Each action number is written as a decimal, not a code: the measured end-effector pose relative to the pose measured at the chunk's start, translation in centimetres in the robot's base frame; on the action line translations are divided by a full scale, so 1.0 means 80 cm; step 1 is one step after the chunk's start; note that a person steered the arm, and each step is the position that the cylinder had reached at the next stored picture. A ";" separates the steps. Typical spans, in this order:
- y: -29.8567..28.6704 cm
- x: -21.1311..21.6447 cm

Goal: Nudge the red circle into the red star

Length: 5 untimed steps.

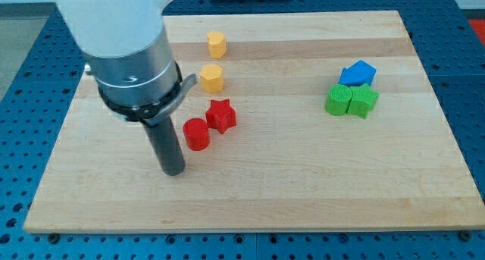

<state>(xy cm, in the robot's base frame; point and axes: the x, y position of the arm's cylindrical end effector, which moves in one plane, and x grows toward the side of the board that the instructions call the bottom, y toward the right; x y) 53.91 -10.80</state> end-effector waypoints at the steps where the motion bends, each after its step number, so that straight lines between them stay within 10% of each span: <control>1: 0.023 -0.019; 5: 0.019 -0.060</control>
<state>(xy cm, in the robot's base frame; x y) 49.12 -9.29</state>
